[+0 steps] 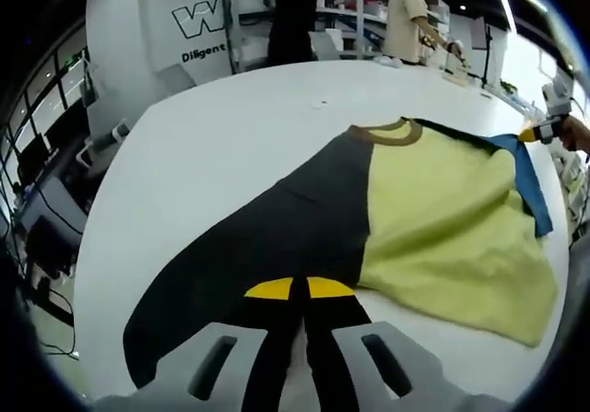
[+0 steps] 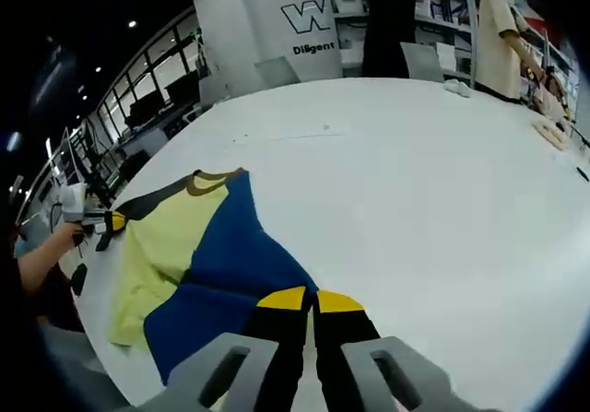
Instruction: Fold the garment on the visible template until the final outline fits inside the template.
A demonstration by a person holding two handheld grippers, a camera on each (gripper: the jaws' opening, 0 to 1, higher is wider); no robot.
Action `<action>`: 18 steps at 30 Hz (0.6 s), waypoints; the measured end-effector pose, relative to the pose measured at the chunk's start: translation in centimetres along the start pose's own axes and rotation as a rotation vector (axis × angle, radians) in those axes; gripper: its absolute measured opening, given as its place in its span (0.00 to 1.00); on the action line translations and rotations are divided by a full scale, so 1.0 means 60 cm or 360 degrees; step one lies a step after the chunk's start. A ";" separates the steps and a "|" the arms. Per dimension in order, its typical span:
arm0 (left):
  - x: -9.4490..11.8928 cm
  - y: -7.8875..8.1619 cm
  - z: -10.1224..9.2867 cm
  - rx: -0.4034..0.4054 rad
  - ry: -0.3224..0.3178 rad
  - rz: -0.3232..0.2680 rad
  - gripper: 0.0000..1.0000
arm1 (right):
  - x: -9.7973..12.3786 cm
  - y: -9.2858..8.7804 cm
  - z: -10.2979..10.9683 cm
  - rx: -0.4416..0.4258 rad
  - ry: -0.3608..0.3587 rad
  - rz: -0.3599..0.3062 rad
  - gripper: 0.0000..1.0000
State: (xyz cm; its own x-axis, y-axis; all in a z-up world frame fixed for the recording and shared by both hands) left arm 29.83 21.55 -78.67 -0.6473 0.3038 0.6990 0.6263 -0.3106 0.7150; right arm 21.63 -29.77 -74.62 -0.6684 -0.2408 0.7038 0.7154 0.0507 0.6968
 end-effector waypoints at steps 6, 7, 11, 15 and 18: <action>-0.003 0.001 0.003 -0.0004 -0.0009 0.0001 0.02 | -0.017 -0.012 0.002 0.0016 -0.0091 0.0078 0.00; -0.003 0.001 0.003 -0.0012 -0.0005 -0.0001 0.02 | -0.020 -0.014 0.002 0.0021 -0.0094 0.0086 0.00; -0.001 0.001 0.003 -0.0010 0.0019 0.0005 0.04 | -0.021 -0.018 0.002 0.0009 -0.0107 0.0086 0.00; 0.002 0.001 0.006 -0.0003 0.0068 0.0006 0.13 | -0.020 -0.017 0.000 -0.0041 -0.0107 0.0041 0.00; 0.009 0.003 0.003 -0.0012 0.0078 -0.0007 0.22 | -0.014 -0.014 0.003 -0.0045 -0.0093 0.0010 0.00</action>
State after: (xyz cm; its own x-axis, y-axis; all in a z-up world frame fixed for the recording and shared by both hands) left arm 29.70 21.84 -78.15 -0.6708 0.2608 0.6943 0.6203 -0.3160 0.7179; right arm 21.55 -29.40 -75.79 -0.6739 -0.1833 0.7157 0.7247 0.0243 0.6886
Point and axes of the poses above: the point that each gripper's makers call its tool centre point, and the gripper's own axes: x roughly backward along the fingers, z roughly to its left, y roughly out of its top, the point moved 10 cm from there along x, roughly backward along the fingers, and after that the axes turned 3 degrees about x, right-handed, at the moved point
